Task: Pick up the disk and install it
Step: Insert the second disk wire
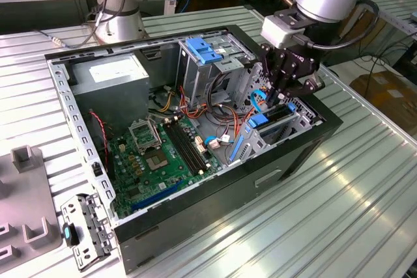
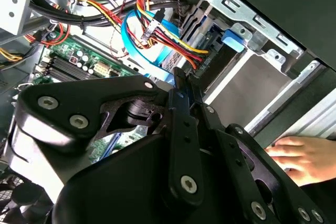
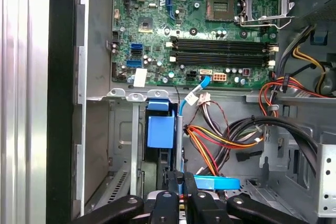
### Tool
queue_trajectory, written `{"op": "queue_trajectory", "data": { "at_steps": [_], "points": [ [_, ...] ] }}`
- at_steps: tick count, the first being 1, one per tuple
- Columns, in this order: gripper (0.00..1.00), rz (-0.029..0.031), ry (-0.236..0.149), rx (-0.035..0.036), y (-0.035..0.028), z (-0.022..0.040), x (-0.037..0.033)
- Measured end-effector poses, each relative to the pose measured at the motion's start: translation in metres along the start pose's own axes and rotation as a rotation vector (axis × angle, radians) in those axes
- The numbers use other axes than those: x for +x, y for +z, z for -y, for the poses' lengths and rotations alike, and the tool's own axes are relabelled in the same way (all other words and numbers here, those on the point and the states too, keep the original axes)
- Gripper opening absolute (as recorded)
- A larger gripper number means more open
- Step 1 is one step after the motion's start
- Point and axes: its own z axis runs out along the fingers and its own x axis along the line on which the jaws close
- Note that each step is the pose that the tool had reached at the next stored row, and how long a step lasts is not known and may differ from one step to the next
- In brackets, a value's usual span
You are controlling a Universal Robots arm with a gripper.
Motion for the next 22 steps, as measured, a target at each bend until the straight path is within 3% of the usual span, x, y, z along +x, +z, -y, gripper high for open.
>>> {"op": "queue_trajectory", "data": {
  "at_steps": [7,8,9,10,11,19,22],
  "points": [
    [0.16,0.0001,0.004,0.0001,0.0006,-0.0002,0.0077],
    [0.16,0.0002,0.05,-0.0007,0.002,0.001,0.0095],
    [0.16,0.0313,0.103,-0.0019,0.0035,0.0027,0.011],
    [0.16,0.0403,0.104,-0.002,0.0036,0.0026,0.0127],
    [0.16,0.0425,0.105,-0.0021,0.0036,0.0026,0.0145],
    [0.16,0.0425,0.102,-0.0021,0.0049,0.0026,0.015],
    [0.16,0.0429,0.075,-0.0022,0.0052,0.0025,0.015]
  ]
}}
